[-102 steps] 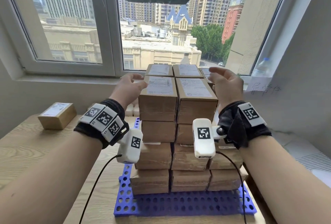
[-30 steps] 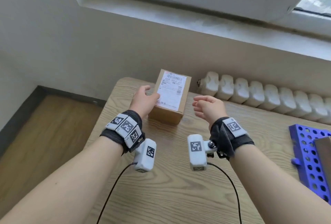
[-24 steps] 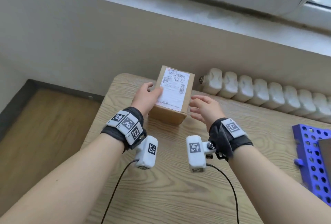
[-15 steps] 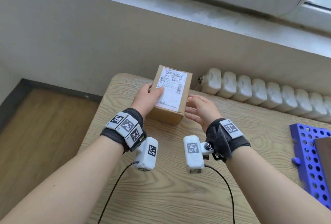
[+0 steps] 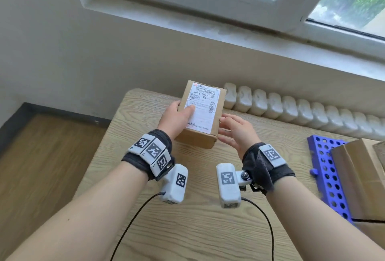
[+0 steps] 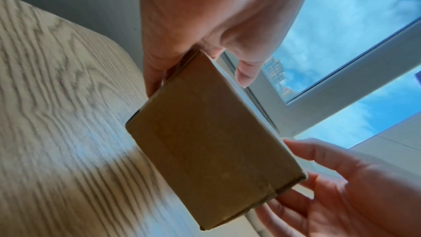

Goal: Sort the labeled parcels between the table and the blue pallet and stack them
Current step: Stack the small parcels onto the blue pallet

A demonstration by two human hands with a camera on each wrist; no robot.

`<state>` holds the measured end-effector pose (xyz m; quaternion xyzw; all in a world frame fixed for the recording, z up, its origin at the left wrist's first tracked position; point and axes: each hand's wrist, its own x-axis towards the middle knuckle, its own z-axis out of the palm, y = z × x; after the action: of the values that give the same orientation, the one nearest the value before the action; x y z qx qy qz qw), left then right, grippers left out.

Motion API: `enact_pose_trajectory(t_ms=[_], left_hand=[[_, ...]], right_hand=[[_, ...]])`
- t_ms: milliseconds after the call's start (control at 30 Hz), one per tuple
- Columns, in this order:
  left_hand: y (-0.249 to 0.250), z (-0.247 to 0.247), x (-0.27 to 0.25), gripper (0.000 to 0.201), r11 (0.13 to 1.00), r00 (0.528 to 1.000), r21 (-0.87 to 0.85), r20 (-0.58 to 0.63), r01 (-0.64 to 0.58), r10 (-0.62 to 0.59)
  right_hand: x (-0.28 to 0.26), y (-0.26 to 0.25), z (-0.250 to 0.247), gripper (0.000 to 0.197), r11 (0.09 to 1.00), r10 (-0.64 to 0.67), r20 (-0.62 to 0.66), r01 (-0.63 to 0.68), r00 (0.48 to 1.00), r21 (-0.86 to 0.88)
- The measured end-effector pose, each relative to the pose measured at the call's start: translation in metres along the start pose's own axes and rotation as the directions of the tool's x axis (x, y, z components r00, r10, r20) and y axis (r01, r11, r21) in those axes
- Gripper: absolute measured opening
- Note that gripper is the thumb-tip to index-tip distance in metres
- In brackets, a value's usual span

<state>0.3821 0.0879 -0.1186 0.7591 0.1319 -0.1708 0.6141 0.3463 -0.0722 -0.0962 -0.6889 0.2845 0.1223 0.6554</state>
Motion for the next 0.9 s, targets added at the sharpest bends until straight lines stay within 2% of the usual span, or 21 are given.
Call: enact_pose_trajectory(t_ms=[233,533,733,900], left_hand=[[0.013,0.031,-0.069,0.04,0.999,0.996,0.016,-0.072,-0.044,0.045],[0.013,0.098,-0.185,0.042,0.996,0.973,0.025,-0.214,-0.087,0.09],[0.01,0.124,-0.259,0.04,0.99,0.935,0.03,-0.326,-0.135,0.137],[0.019,0.134,-0.31,0.032,0.976,0.89,0.035,-0.405,-0.213,0.209]], right_hand=[[-0.054,0.014,-0.051,0.029,0.998,-0.066,0.023,0.067,0.998,-0.019],[-0.136,0.043,-0.133,0.026,0.989,-0.147,0.097,0.145,0.984,0.023],[-0.19,0.059,-0.17,0.027,0.979,-0.203,0.162,0.196,0.966,0.061],[-0.228,0.063,-0.192,0.017,0.961,-0.259,0.164,0.236,0.952,0.147]])
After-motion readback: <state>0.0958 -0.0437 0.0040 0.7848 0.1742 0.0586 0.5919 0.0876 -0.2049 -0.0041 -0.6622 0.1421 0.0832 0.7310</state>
